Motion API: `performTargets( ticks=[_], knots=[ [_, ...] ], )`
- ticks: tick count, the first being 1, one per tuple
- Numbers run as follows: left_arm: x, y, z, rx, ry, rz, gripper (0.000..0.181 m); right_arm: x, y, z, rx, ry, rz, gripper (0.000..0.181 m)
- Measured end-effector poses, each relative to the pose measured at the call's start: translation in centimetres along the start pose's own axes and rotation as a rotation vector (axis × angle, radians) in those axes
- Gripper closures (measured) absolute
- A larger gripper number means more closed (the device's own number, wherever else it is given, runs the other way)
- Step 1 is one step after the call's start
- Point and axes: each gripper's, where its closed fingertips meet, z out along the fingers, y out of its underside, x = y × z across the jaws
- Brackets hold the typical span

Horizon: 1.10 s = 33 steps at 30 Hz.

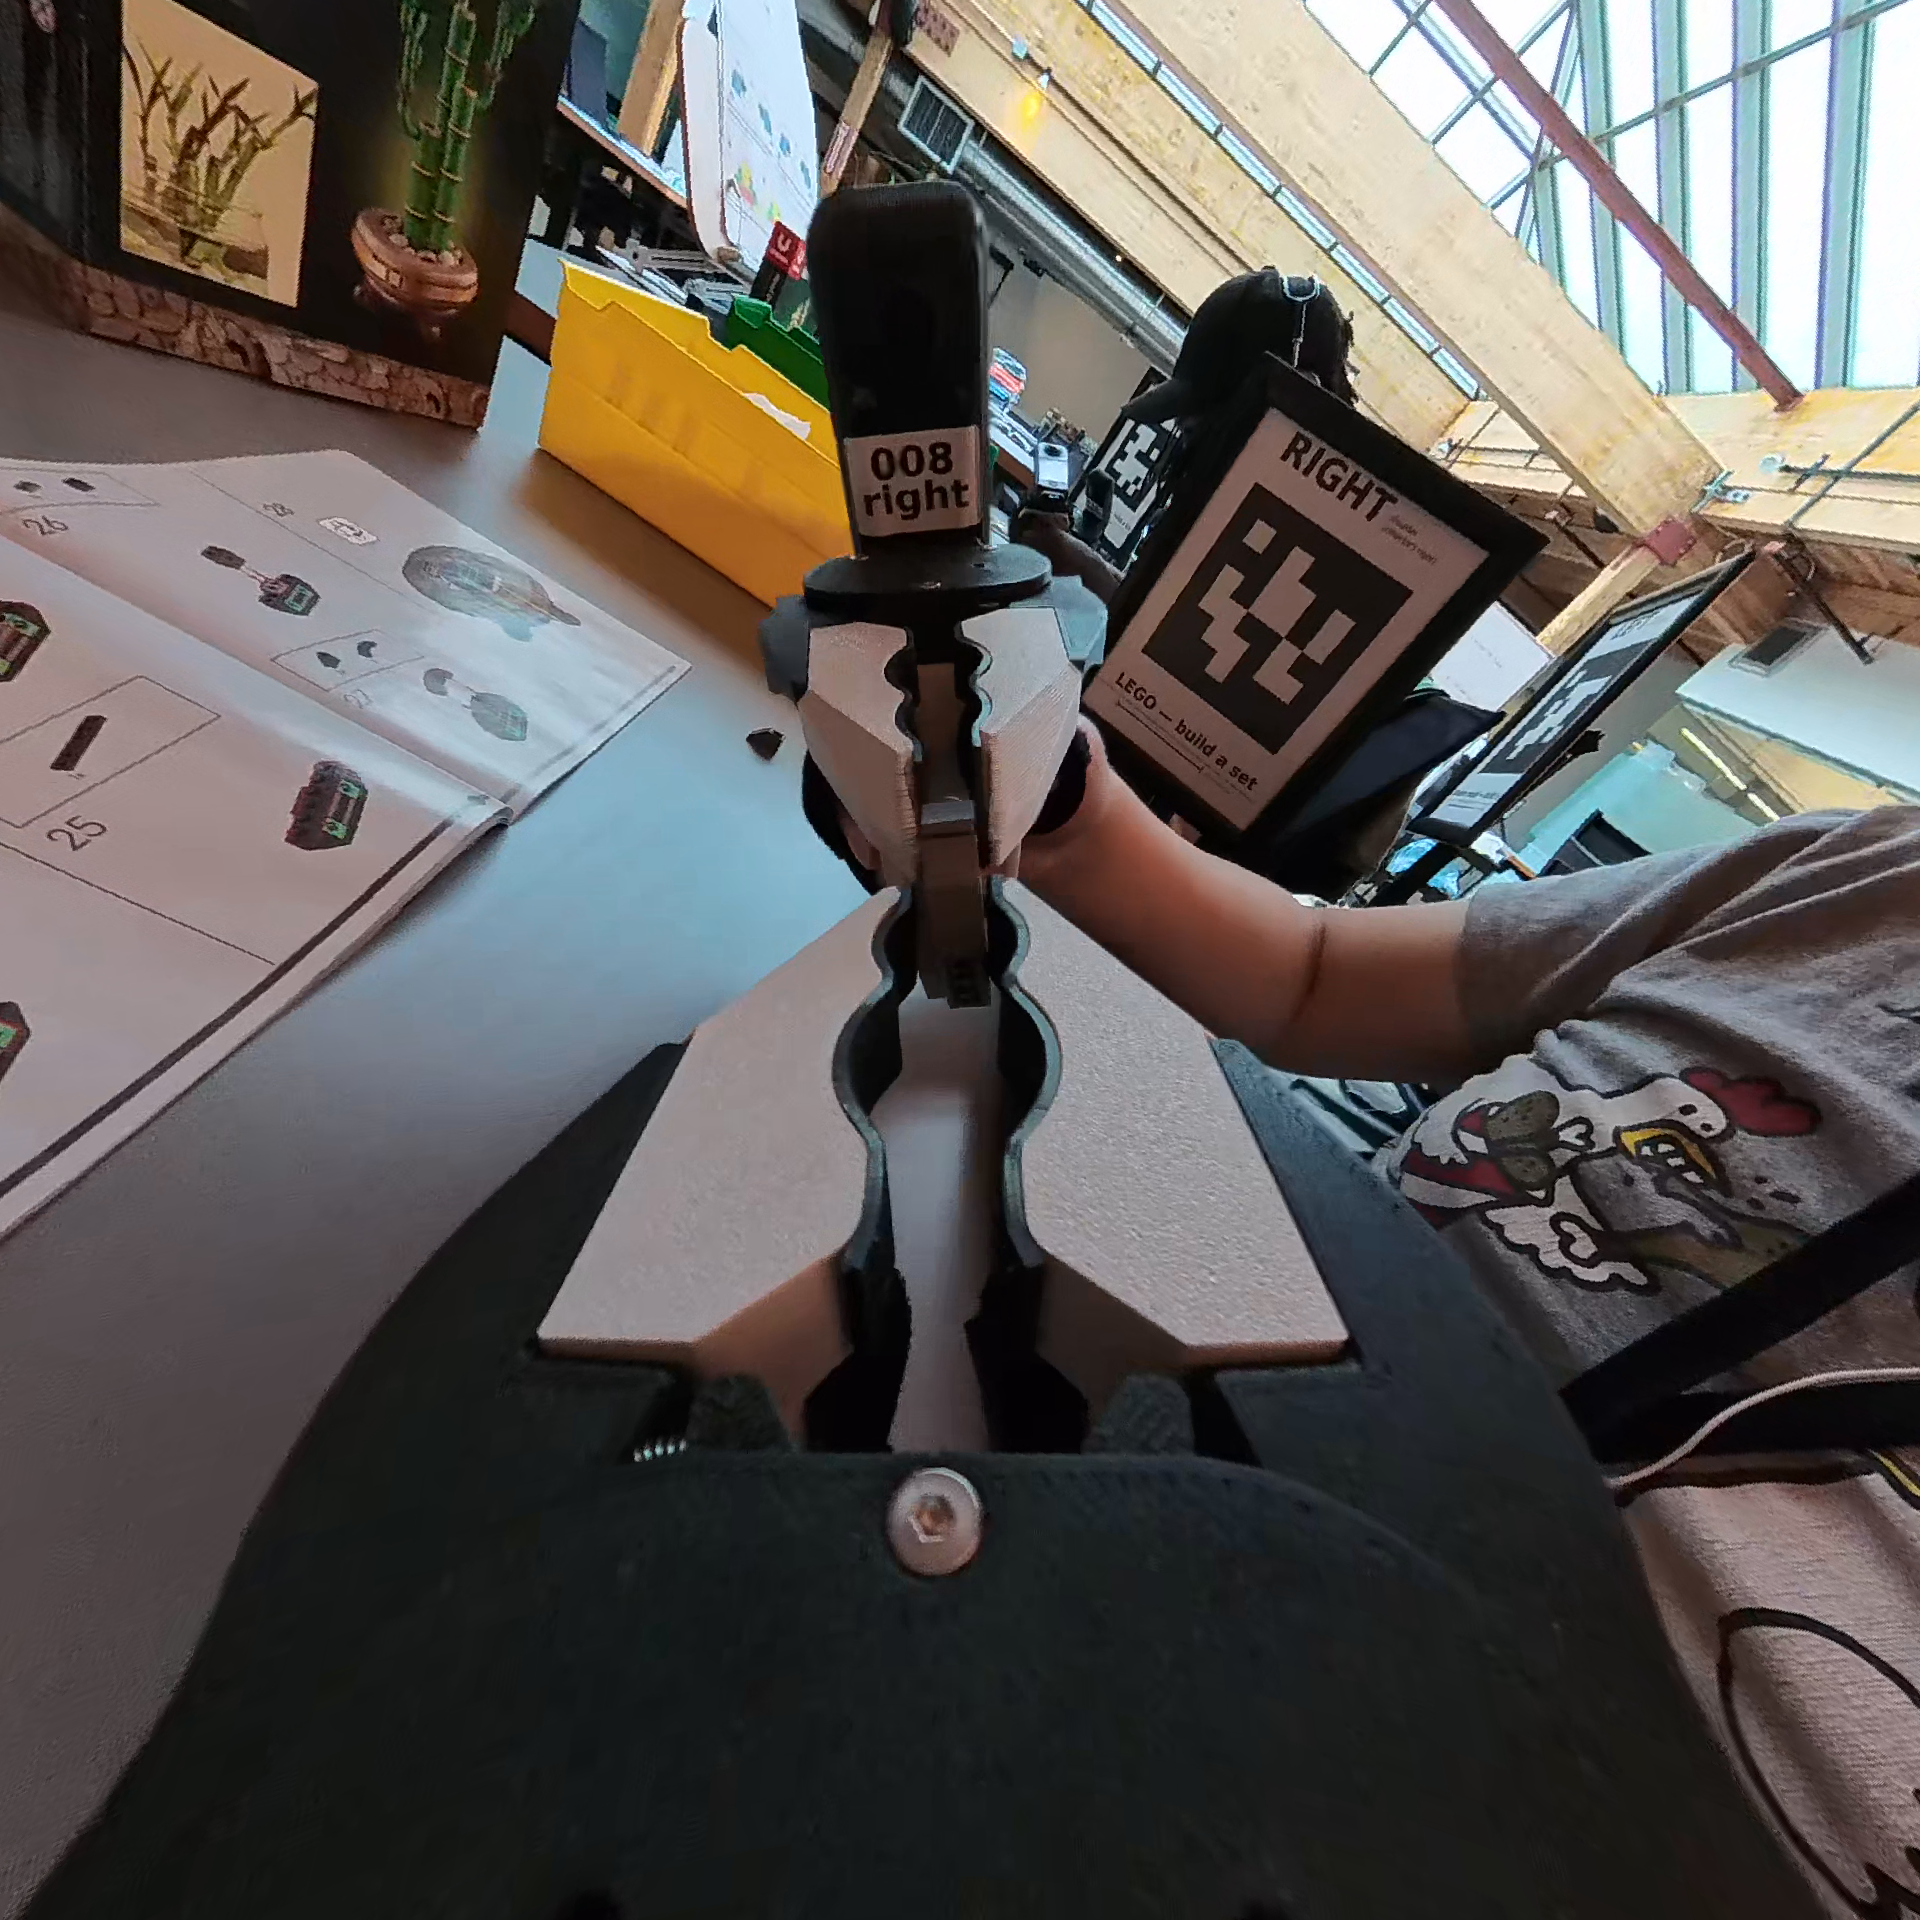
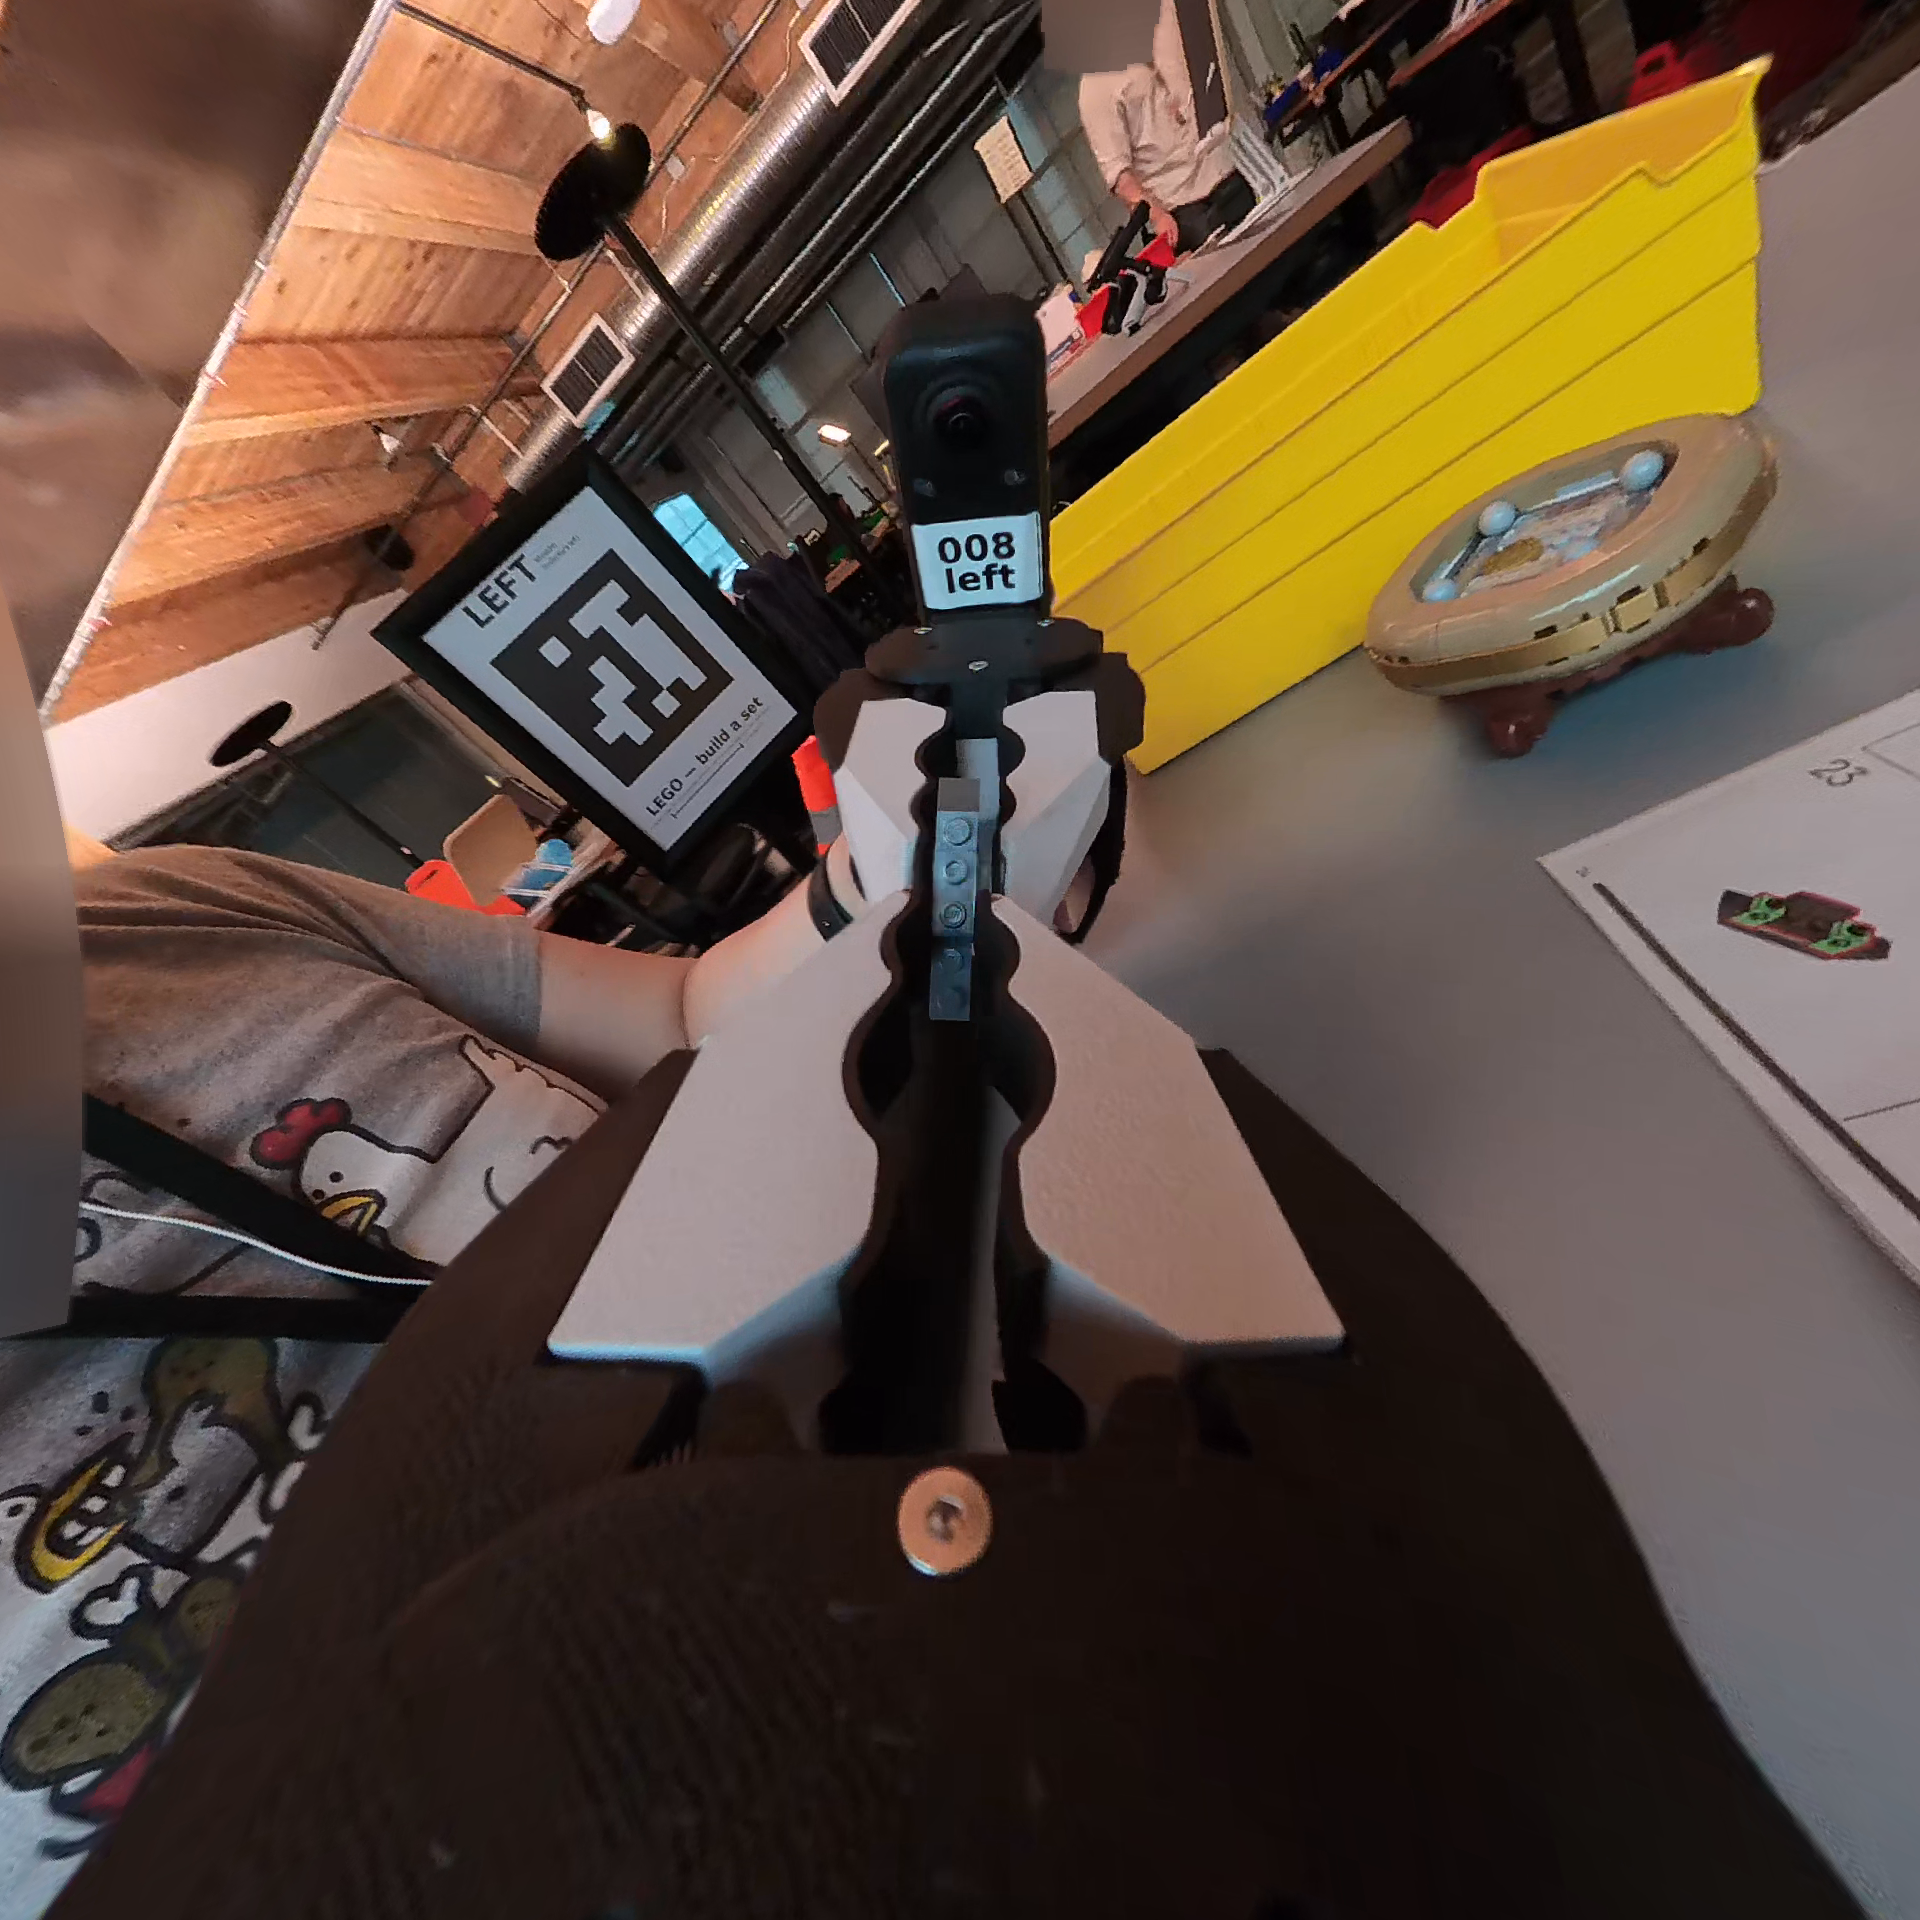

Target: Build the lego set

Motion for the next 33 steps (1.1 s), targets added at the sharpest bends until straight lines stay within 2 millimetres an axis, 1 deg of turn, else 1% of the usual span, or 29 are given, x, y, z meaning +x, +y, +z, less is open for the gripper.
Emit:
performTargets(
  ticks=[3,8,11,13,15,16,17,19,22,24,26,28,30,33],
  knots=[
    [-0.1,0.2,0.1,-0.009,0.002,-0.021,0.160,0.7,0.2,-0.4,-0.004,0.004,0.074,0.176],
    [-0.4,1.2,0.4,-0.064,-0.016,-0.021,0.150,1.2,0.3,-0.9,0.010,-0.031,0.168,0.176],
    [-1.5,1.6,0.2,-0.100,-0.095,0.029,0.149,1.2,0.4,-1.1,0.007,-0.048,0.198,0.176],
    [-1.5,1.6,0.1,-0.108,-0.119,0.086,0.144,0.9,0.3,-1.3,0.011,-0.075,0.223,0.176],
    [-1.7,1.4,-0.1,-0.123,-0.173,0.206,0.129,0.5,0.5,-1.5,-0.012,-0.105,0.246,0.176],
    [-2.2,1.6,-0.3,-0.158,-0.234,0.312,0.116,0.2,0.8,-1.6,-0.037,-0.121,0.260,0.176],
    [-2.6,1.9,-0.4,-0.204,-0.294,0.436,0.108,-0.1,1.3,-1.7,-0.069,-0.140,0.275,0.176],
    [-2.2,2.4,0.2,-0.250,-0.350,0.647,0.099,-0.6,2.0,-2.0,-0.112,-0.167,0.305,0.176],
    [-0.3,2.9,1.6,-0.247,-0.353,0.864,0.108,-1.3,3.2,-2.3,-0.189,-0.221,0.370,0.176],
    [0.6,3.2,2.2,-0.246,-0.339,0.935,0.115,-2.0,3.9,-2.4,-0.237,-0.262,0.403,0.176],
    [1.5,3.7,2.7,-0.254,-0.290,0.952,0.116,-2.4,4.9,-2.6,-0.300,-0.277,0.409,0.176],
    [2.2,4.5,3.0,-0.272,-0.238,0.973,0.123,-2.7,5.5,-2.7,-0.342,-0.284,0.401,0.176],
    [2.3,5.0,3.1,-0.289,-0.217,0.988,0.132,-2.9,5.8,-2.9,-0.368,-0.288,0.386,0.176],
    [2.9,5.2,3.2,-0.286,-0.170,0.944,0.139,-2.7,6.3,-3.2,-0.411,-0.266,0.358,0.176]
  ],
)
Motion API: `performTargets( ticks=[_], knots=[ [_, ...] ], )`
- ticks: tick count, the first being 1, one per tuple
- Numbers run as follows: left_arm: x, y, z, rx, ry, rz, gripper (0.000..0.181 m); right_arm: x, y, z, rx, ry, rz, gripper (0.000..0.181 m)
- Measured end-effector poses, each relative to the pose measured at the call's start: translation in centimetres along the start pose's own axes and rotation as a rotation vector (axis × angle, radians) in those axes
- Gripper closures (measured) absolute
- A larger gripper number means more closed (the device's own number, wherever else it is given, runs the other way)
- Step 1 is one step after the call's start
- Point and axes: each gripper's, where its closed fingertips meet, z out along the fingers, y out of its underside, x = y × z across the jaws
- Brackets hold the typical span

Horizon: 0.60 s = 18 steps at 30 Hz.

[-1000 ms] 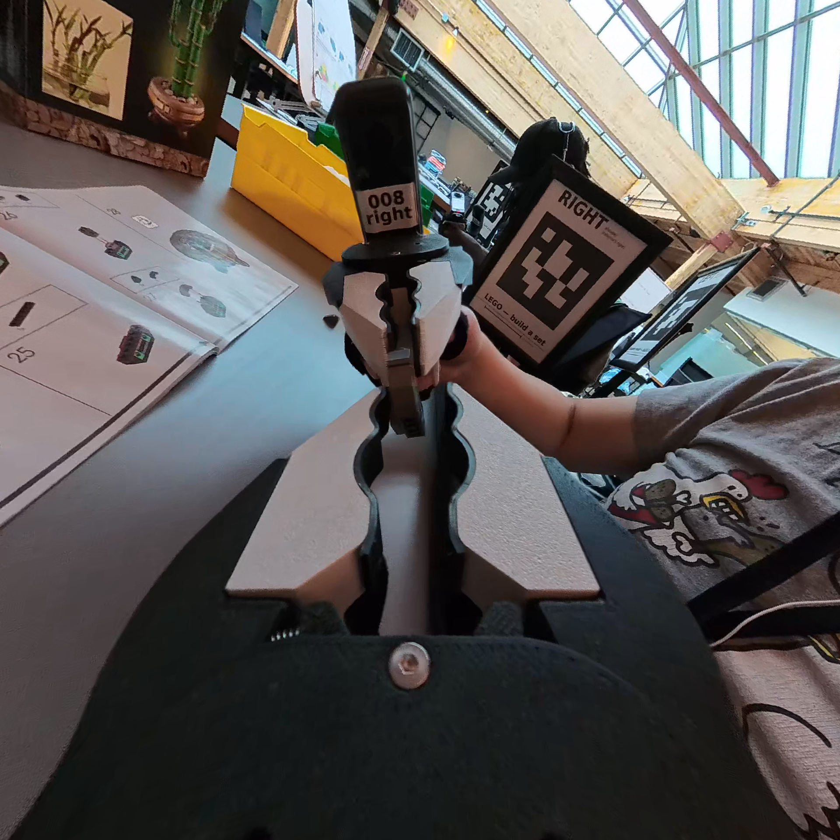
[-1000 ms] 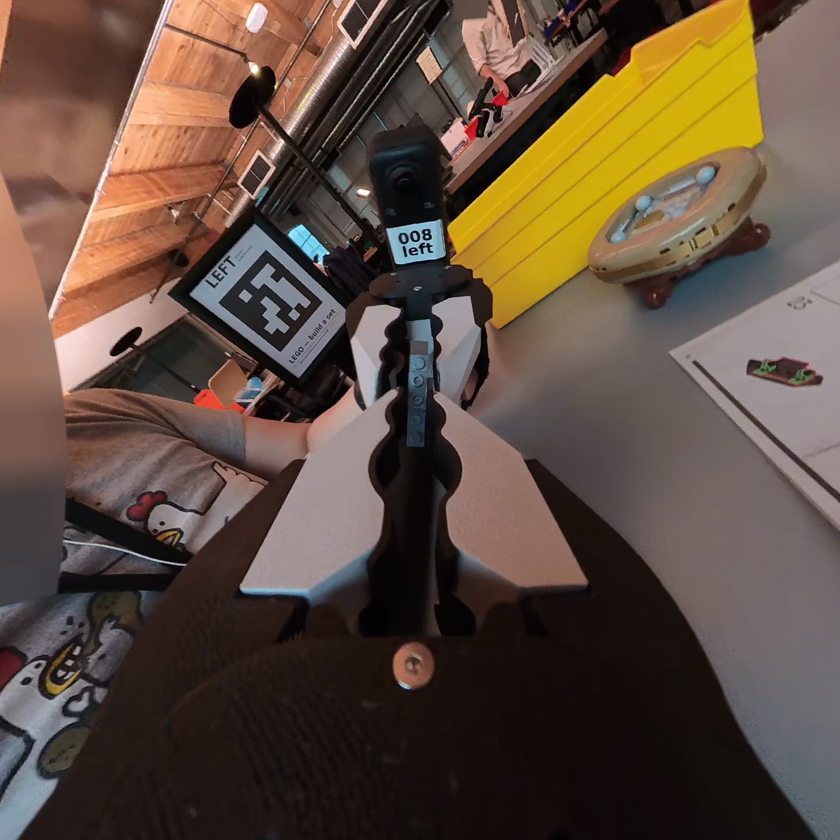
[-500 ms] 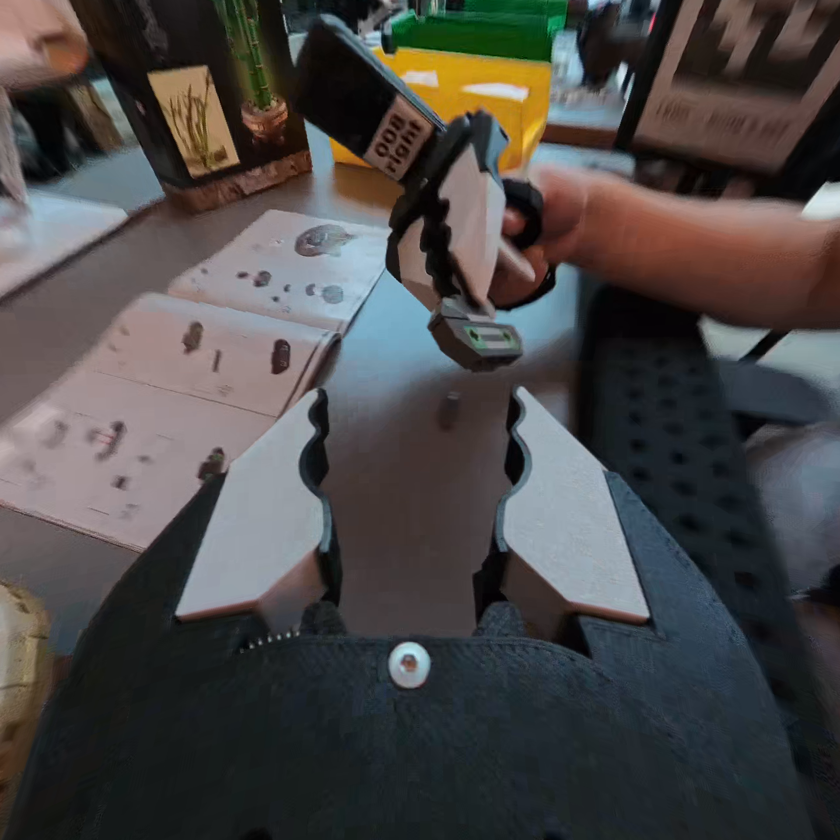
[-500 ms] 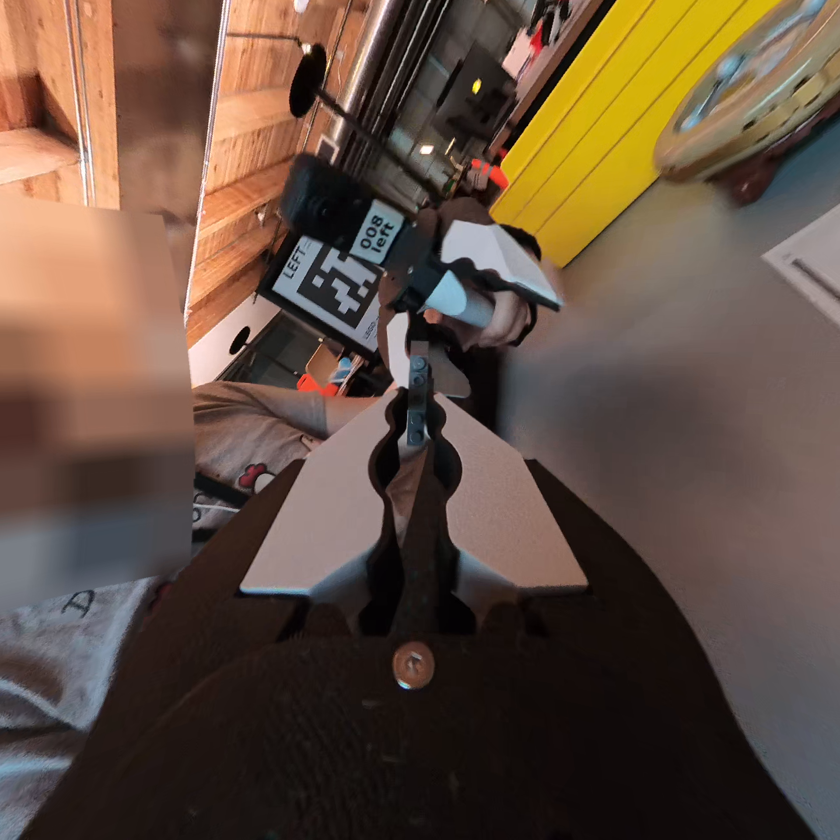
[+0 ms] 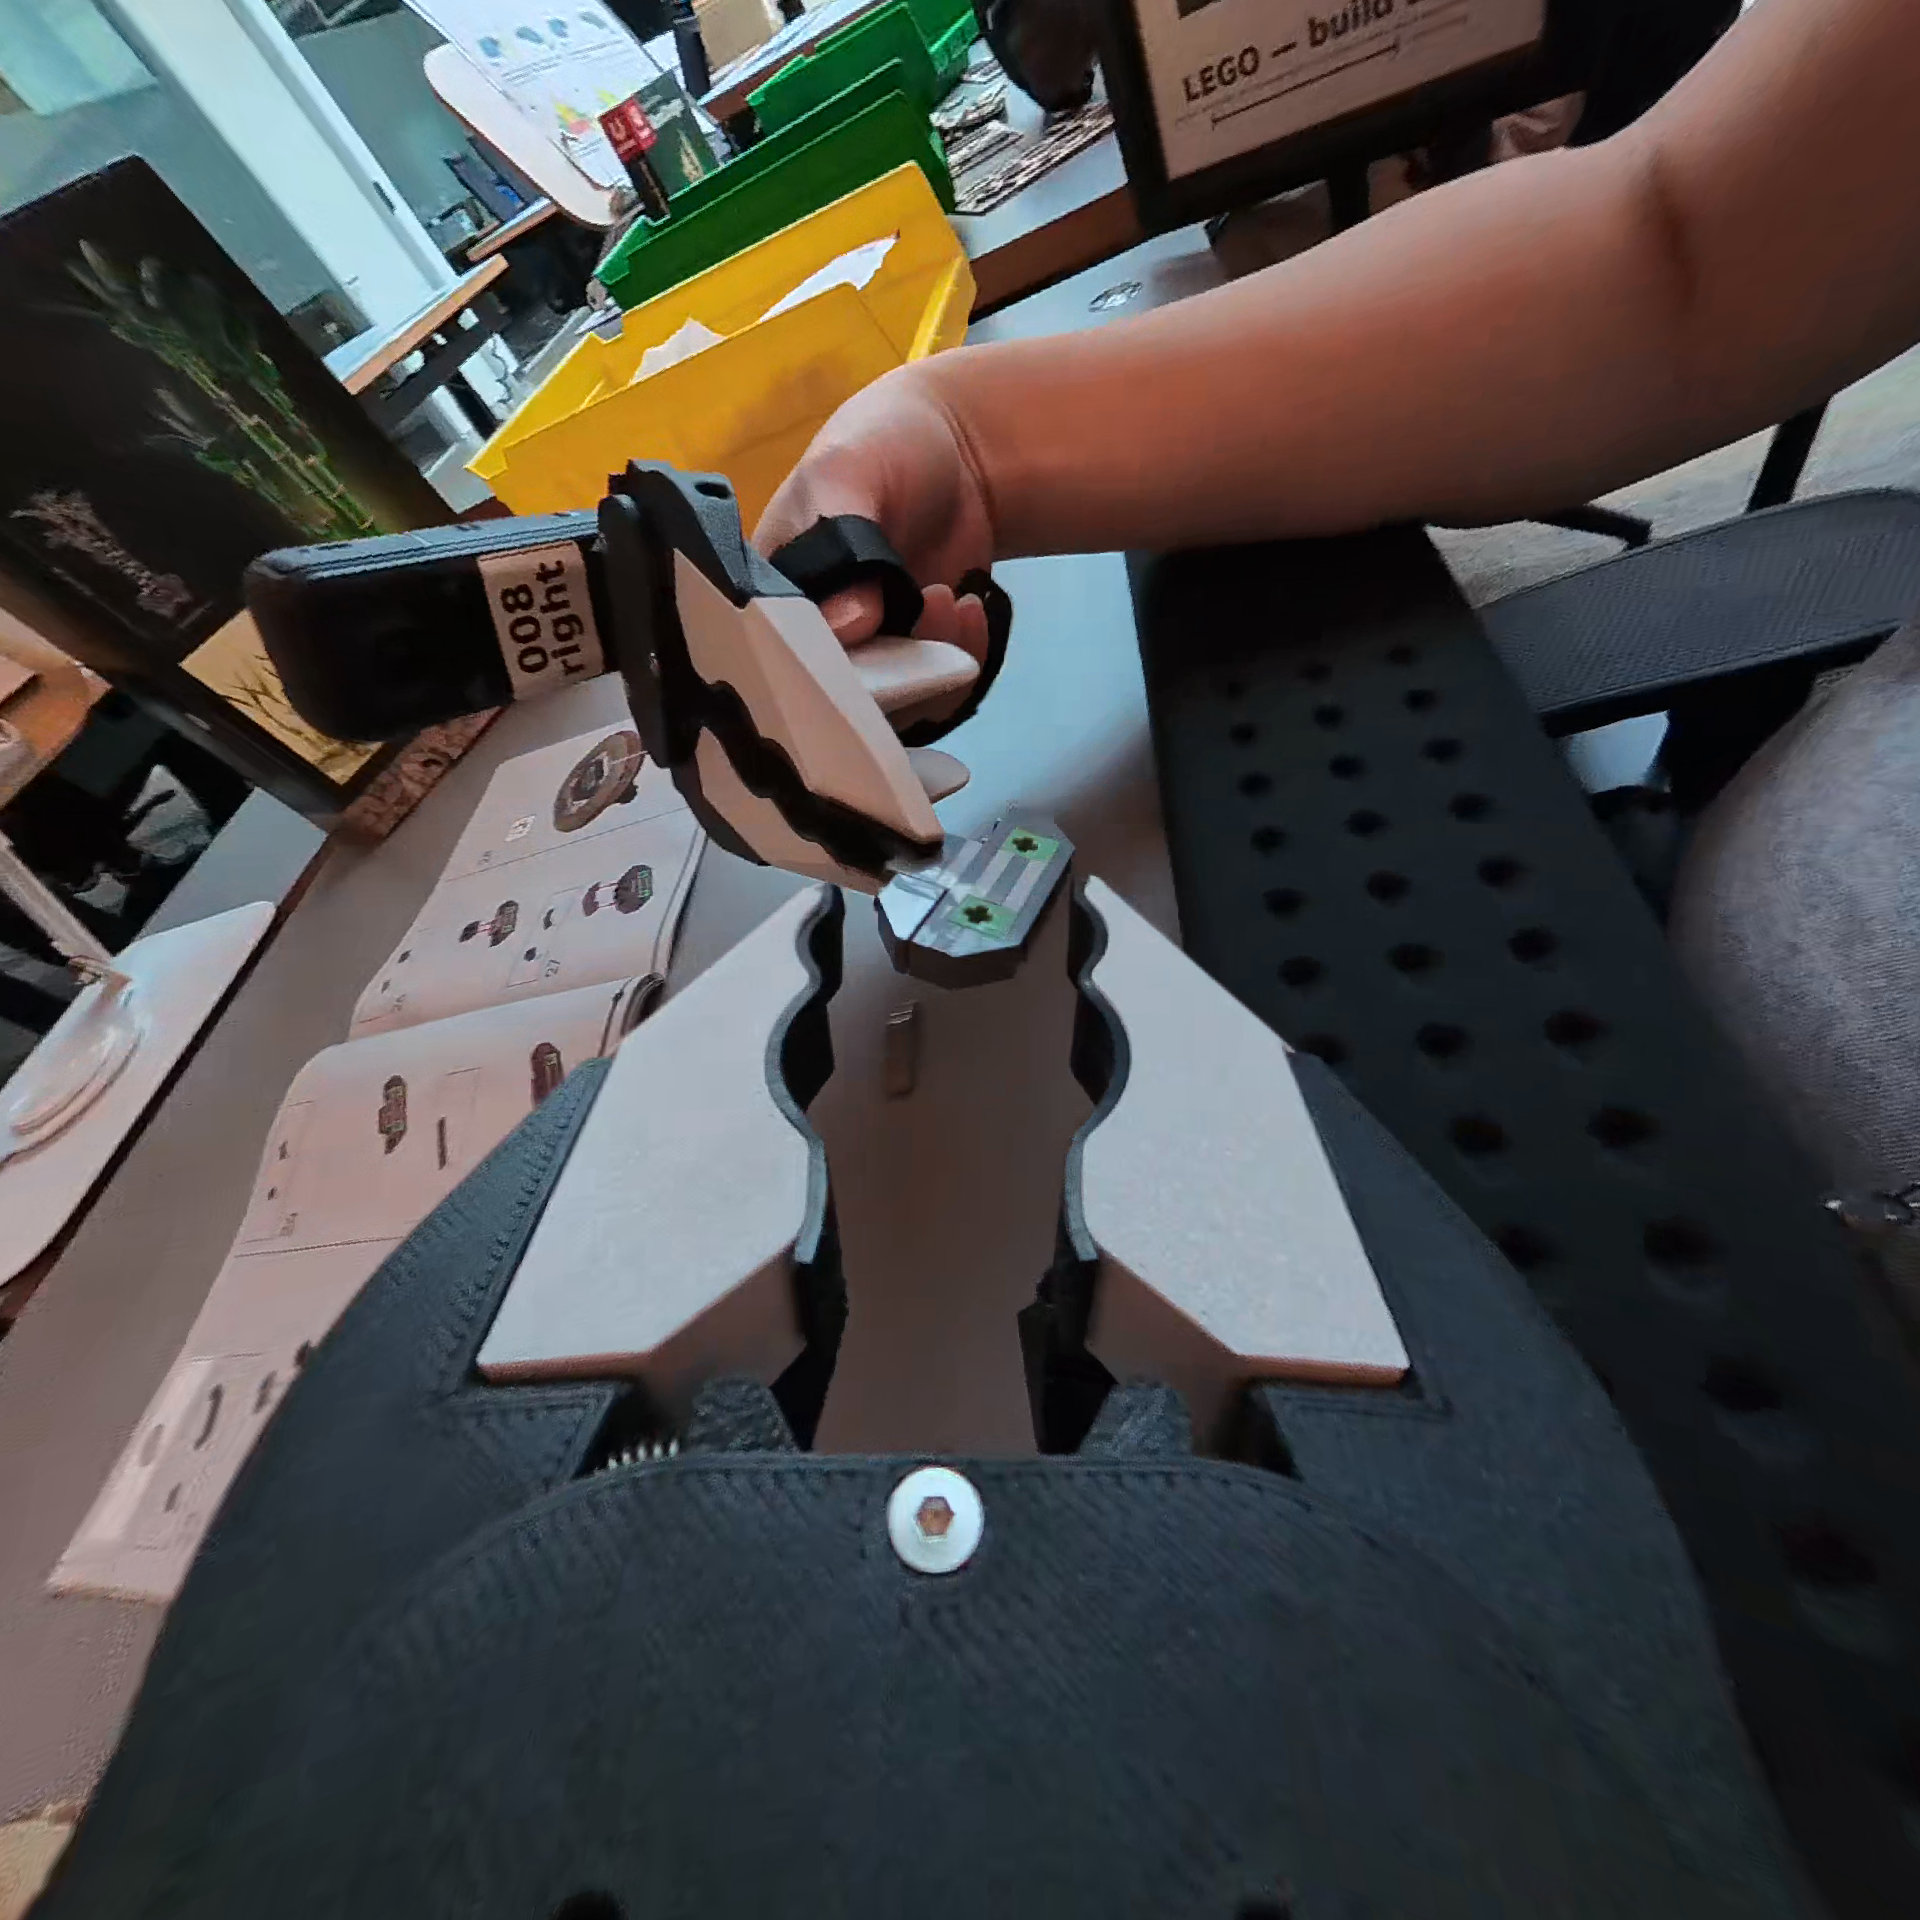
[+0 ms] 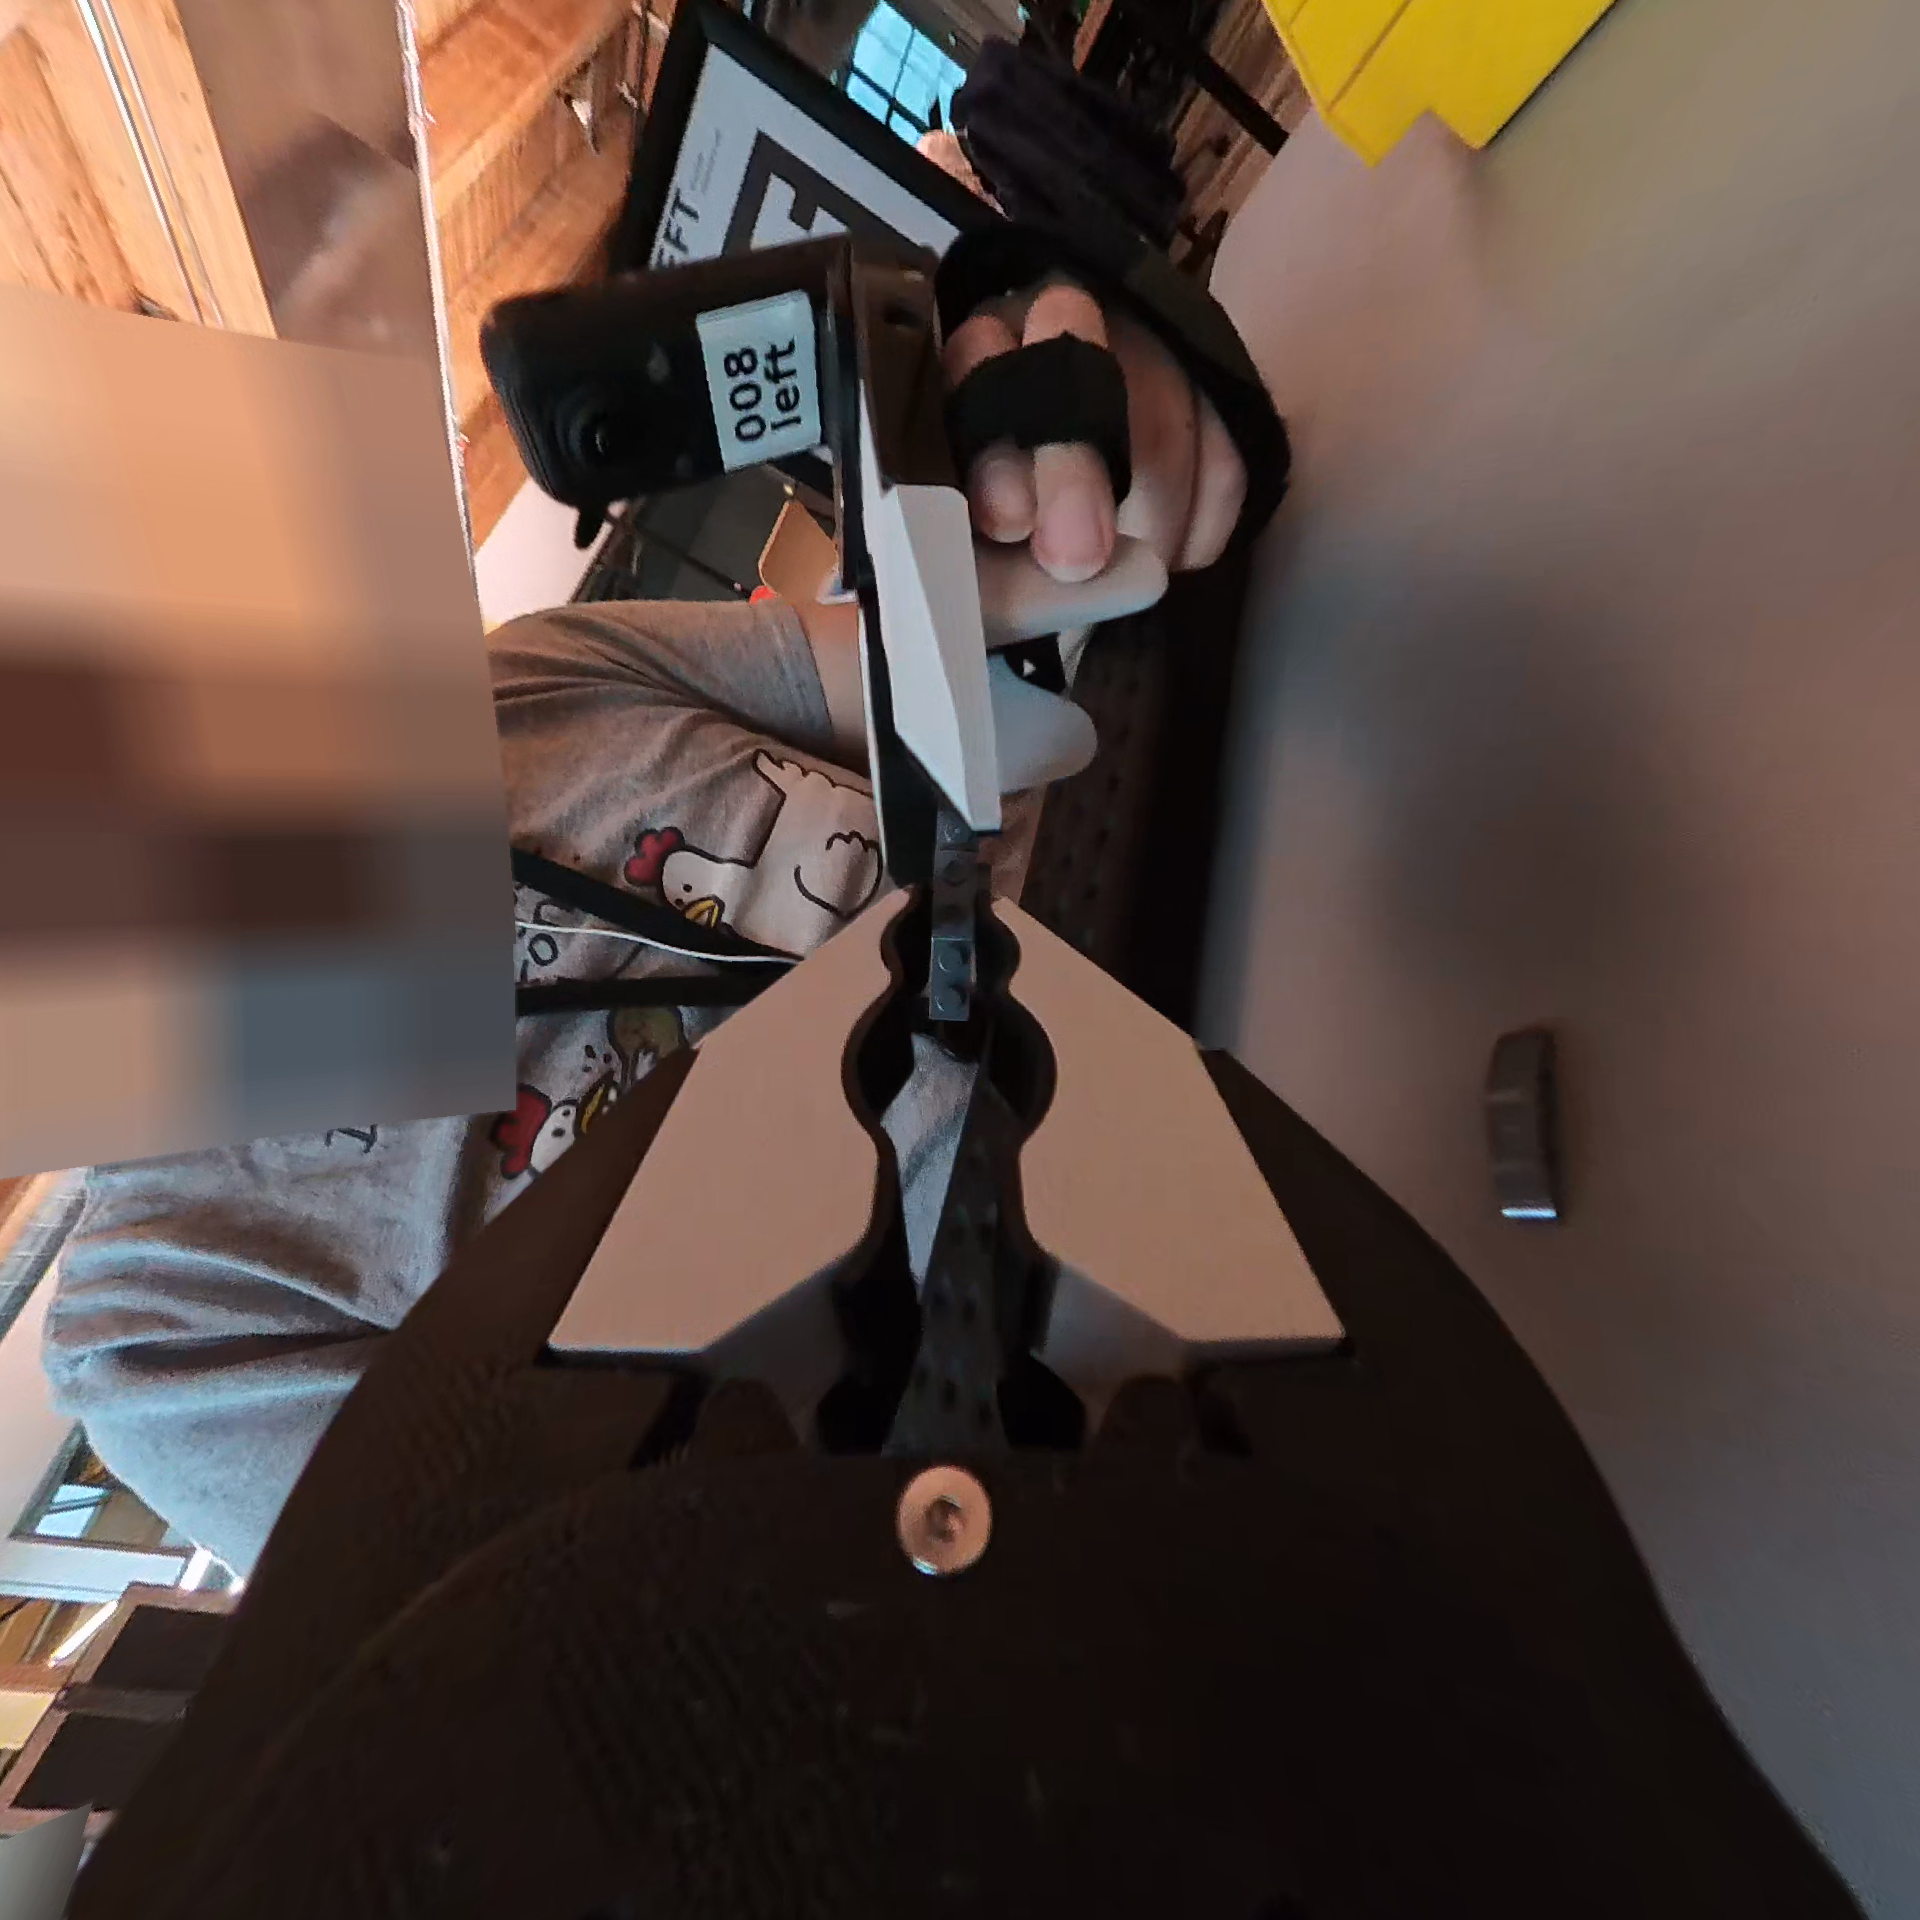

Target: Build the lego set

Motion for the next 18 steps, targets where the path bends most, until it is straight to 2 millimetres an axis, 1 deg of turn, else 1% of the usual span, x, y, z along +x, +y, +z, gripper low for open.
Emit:
performTargets(
  ticks=[4,9,11,13,15,18],
  knots=[
    [0.5,-0.5,-0.1,0.022,0.021,0.029,0.149,-0.2,0.3,-0.1,-0.024,-0.007,-0.004,0.176],
    [1.2,-0.1,0.4,-0.008,0.054,0.059,0.147,0.1,1.0,0.3,-0.081,0.003,-0.008,0.176],
    [1.4,0.2,0.4,-0.023,0.062,0.068,0.151,0.3,1.1,0.4,-0.091,0.014,-0.018,0.175],
    [1.2,0.2,0.2,-0.028,0.044,0.080,0.151,0.4,0.6,0.4,-0.070,0.015,-0.037,0.176],
    [0.3,0.1,-0.1,-0.020,-0.004,0.086,0.151,0.3,-0.2,0.3,-0.021,0.017,-0.063,0.175],
    [-0.9,0.0,-0.6,-0.006,-0.066,0.087,0.151,0.0,-1.2,0.4,0.032,0.018,-0.089,0.162]
  ],
)
